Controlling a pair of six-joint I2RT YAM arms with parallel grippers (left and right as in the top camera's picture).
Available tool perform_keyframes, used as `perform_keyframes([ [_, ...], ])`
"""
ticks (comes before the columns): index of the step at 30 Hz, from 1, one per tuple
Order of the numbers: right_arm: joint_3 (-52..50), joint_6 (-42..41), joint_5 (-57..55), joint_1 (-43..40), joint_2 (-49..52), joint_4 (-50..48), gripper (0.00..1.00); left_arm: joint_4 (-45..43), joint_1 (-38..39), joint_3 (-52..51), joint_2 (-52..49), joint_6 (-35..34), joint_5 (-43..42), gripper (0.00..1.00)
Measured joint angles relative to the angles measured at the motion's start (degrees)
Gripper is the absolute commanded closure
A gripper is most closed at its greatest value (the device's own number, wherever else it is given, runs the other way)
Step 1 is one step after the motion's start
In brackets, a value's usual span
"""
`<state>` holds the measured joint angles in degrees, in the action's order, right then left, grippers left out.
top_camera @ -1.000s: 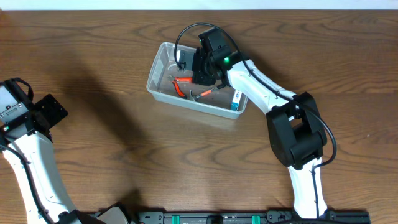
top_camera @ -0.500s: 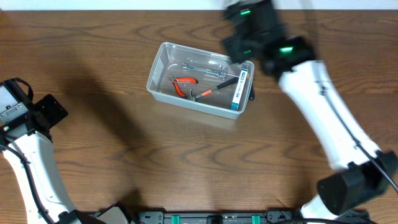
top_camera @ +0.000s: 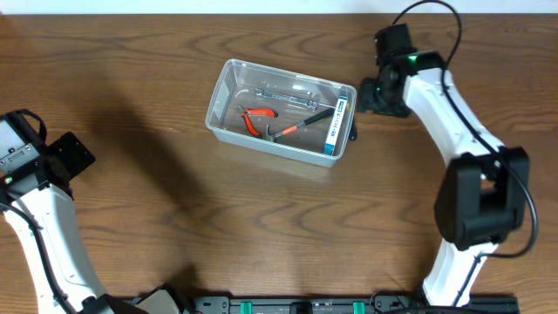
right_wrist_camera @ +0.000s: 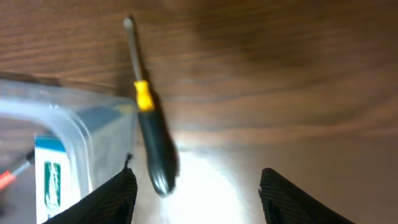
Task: Pack container
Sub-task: 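Grasp the yellow-handled screwdriver with the right gripper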
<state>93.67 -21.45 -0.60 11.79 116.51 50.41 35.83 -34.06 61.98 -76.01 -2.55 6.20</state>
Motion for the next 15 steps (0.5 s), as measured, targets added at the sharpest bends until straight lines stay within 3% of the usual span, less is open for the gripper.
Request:
perform_keyframes([
  [8, 0.02, -0.7, 7.04, 0.76, 6.1, -10.82, 0.36, 0.0, 0.0, 0.0, 0.0, 0.02, 0.0, 0.02],
  [15, 0.0, -0.48, 9.16, 0.76, 6.86, -5.73, 0.48, 0.0, 0.0, 0.0, 0.0, 0.02, 0.0, 0.02],
])
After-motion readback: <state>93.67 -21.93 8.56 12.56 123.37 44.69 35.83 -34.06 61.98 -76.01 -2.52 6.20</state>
